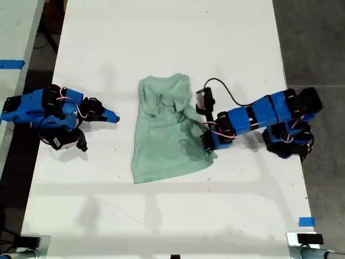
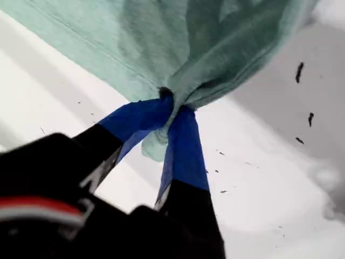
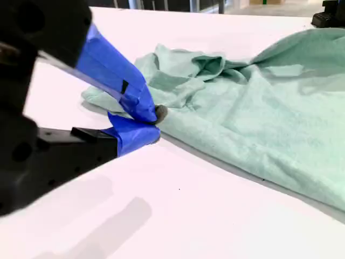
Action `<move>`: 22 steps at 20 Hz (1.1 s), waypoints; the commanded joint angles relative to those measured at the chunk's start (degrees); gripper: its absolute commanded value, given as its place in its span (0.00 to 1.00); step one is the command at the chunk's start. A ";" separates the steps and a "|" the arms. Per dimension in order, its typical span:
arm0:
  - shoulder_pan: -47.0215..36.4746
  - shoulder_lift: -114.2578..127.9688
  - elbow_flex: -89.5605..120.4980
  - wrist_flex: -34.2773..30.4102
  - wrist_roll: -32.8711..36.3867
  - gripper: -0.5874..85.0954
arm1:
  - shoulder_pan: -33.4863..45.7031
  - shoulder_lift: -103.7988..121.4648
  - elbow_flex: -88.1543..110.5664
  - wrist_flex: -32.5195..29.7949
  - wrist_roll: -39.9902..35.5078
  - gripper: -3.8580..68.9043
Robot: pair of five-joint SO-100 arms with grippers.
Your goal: Fold t shirt
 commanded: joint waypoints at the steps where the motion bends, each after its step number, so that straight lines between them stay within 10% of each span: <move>1: 0.00 0.26 0.53 -1.23 0.70 0.01 | -0.18 -13.27 -26.28 6.50 -4.66 0.07; 7: 0.00 0.26 0.53 -1.23 0.88 0.01 | -2.55 -29.53 -36.91 -1.14 -7.91 0.09; 10: 0.00 0.26 0.53 -1.23 0.97 0.01 | -4.13 -32.96 -38.50 -4.13 -10.99 0.63; 11: 0.00 0.26 0.53 -1.23 0.97 0.01 | -4.48 -31.82 -39.37 -2.29 -11.60 0.65; 17: -0.26 0.26 0.53 -1.32 1.23 0.01 | 0.44 -1.49 -24.61 14.94 -4.04 0.46; 22: -0.18 0.26 0.53 -1.32 1.23 0.01 | 12.04 52.65 37.79 -10.81 -5.62 0.36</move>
